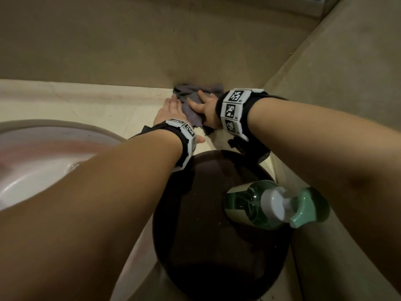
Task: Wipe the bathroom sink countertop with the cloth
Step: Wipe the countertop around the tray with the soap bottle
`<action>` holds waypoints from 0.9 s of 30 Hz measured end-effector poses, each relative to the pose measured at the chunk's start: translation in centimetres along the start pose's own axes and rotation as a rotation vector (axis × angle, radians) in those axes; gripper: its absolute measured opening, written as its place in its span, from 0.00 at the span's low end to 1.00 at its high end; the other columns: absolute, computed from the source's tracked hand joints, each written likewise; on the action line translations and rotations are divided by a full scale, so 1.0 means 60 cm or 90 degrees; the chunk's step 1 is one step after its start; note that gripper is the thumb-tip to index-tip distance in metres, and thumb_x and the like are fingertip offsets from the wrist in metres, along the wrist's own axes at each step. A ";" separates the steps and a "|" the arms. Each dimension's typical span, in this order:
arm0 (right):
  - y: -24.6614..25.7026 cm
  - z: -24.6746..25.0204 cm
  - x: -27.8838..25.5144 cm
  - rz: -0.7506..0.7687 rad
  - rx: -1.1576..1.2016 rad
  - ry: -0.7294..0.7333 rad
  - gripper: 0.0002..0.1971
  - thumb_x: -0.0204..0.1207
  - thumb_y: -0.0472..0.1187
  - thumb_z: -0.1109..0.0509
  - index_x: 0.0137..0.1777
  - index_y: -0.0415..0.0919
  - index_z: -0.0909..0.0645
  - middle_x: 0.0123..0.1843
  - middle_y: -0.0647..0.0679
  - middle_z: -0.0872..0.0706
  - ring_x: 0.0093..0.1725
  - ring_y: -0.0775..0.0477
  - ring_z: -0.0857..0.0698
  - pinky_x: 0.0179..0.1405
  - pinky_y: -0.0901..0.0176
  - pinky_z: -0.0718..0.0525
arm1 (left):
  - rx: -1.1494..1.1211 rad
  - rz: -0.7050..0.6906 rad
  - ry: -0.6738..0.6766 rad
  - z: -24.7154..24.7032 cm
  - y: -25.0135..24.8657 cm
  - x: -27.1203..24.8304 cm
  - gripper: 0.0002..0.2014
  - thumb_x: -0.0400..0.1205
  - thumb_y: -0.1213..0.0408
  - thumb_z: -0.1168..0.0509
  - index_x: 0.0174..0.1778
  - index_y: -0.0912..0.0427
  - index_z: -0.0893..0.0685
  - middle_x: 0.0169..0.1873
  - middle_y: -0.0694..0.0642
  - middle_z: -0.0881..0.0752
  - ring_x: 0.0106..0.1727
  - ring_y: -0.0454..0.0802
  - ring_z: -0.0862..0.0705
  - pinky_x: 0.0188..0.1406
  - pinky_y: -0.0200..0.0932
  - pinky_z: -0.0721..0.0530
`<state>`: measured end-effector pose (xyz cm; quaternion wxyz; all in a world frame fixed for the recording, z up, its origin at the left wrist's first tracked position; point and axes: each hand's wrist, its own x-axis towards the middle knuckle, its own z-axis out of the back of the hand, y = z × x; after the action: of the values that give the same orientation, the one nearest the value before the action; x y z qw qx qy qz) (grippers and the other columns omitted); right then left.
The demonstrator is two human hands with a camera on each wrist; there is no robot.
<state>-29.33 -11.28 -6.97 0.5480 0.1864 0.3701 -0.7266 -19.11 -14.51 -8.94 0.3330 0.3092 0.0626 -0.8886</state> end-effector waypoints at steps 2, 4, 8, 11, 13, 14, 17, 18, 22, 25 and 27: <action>-0.004 0.002 0.001 0.022 -0.005 -0.015 0.40 0.82 0.56 0.42 0.84 0.55 0.65 0.87 0.41 0.64 0.86 0.34 0.53 0.83 0.38 0.52 | 0.000 0.002 0.015 0.001 0.004 0.000 0.58 0.74 0.26 0.52 0.82 0.70 0.66 0.83 0.67 0.63 0.84 0.62 0.65 0.85 0.54 0.61; -0.016 0.001 -0.010 0.024 -0.011 -0.007 0.39 0.82 0.55 0.42 0.84 0.54 0.64 0.87 0.42 0.64 0.86 0.35 0.53 0.83 0.42 0.52 | 0.011 -0.007 0.013 0.004 0.004 0.001 0.57 0.74 0.26 0.52 0.82 0.70 0.65 0.83 0.67 0.62 0.85 0.63 0.63 0.85 0.54 0.61; -0.061 -0.039 -0.004 -0.033 -0.016 0.018 0.44 0.80 0.54 0.38 0.83 0.55 0.68 0.87 0.41 0.64 0.86 0.34 0.51 0.83 0.35 0.48 | 0.007 -0.002 0.001 0.008 0.001 -0.010 0.56 0.75 0.28 0.49 0.82 0.70 0.64 0.84 0.65 0.61 0.85 0.62 0.61 0.84 0.53 0.59; -0.098 -0.067 -0.002 -0.111 -0.012 0.040 0.45 0.79 0.57 0.39 0.83 0.54 0.69 0.87 0.41 0.62 0.85 0.33 0.50 0.82 0.34 0.45 | -0.036 0.016 -0.003 0.008 0.002 -0.012 0.59 0.73 0.28 0.44 0.82 0.69 0.64 0.84 0.64 0.62 0.85 0.60 0.59 0.84 0.51 0.55; -0.106 -0.071 -0.002 -0.136 0.001 0.056 0.42 0.81 0.57 0.43 0.84 0.53 0.68 0.87 0.42 0.62 0.85 0.33 0.50 0.83 0.36 0.46 | -0.063 0.019 0.000 0.007 0.005 -0.007 0.61 0.72 0.28 0.41 0.82 0.68 0.65 0.84 0.63 0.63 0.85 0.60 0.59 0.84 0.51 0.55; -0.104 -0.068 -0.007 -0.144 0.010 0.058 0.41 0.81 0.55 0.43 0.84 0.53 0.68 0.87 0.42 0.62 0.85 0.33 0.51 0.83 0.36 0.47 | -0.069 0.018 0.005 0.008 0.006 -0.008 0.61 0.71 0.28 0.40 0.82 0.68 0.65 0.84 0.63 0.63 0.85 0.60 0.59 0.84 0.51 0.55; -0.099 -0.068 -0.009 -0.152 0.028 0.063 0.42 0.82 0.52 0.40 0.84 0.52 0.68 0.87 0.42 0.63 0.85 0.32 0.52 0.83 0.36 0.47 | -0.074 0.011 0.005 0.010 0.006 -0.011 0.61 0.72 0.29 0.40 0.82 0.68 0.65 0.84 0.63 0.63 0.85 0.61 0.59 0.84 0.51 0.55; -0.098 -0.069 -0.011 -0.155 0.029 0.071 0.43 0.81 0.50 0.39 0.84 0.51 0.68 0.87 0.40 0.63 0.85 0.32 0.52 0.82 0.34 0.46 | -0.073 0.010 0.004 0.012 0.005 -0.014 0.61 0.72 0.29 0.40 0.82 0.68 0.65 0.84 0.63 0.63 0.85 0.60 0.59 0.84 0.52 0.54; -0.092 -0.075 -0.031 -0.184 0.005 0.097 0.46 0.81 0.52 0.38 0.83 0.49 0.71 0.86 0.39 0.64 0.85 0.31 0.54 0.81 0.30 0.46 | -0.060 0.007 0.010 0.019 0.005 -0.025 0.58 0.74 0.31 0.40 0.82 0.68 0.65 0.84 0.62 0.63 0.85 0.60 0.60 0.84 0.52 0.55; -0.087 -0.086 -0.054 -0.175 0.026 0.107 0.43 0.82 0.54 0.42 0.83 0.49 0.71 0.86 0.37 0.64 0.85 0.31 0.51 0.83 0.38 0.48 | -0.055 0.005 0.019 0.025 0.004 -0.037 0.57 0.75 0.32 0.41 0.82 0.68 0.65 0.84 0.62 0.63 0.85 0.58 0.61 0.83 0.53 0.54; -0.088 -0.092 -0.069 -0.158 0.026 0.117 0.44 0.81 0.57 0.42 0.83 0.48 0.71 0.86 0.34 0.63 0.84 0.30 0.46 0.83 0.39 0.44 | -0.048 0.001 0.021 0.029 0.003 -0.043 0.55 0.77 0.33 0.42 0.82 0.68 0.65 0.84 0.62 0.63 0.85 0.58 0.62 0.83 0.53 0.55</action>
<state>-33.65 -3.80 -6.05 0.4139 0.2162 0.4237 -0.7762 -18.34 -13.76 -5.99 0.3437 0.3111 0.1015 -0.8802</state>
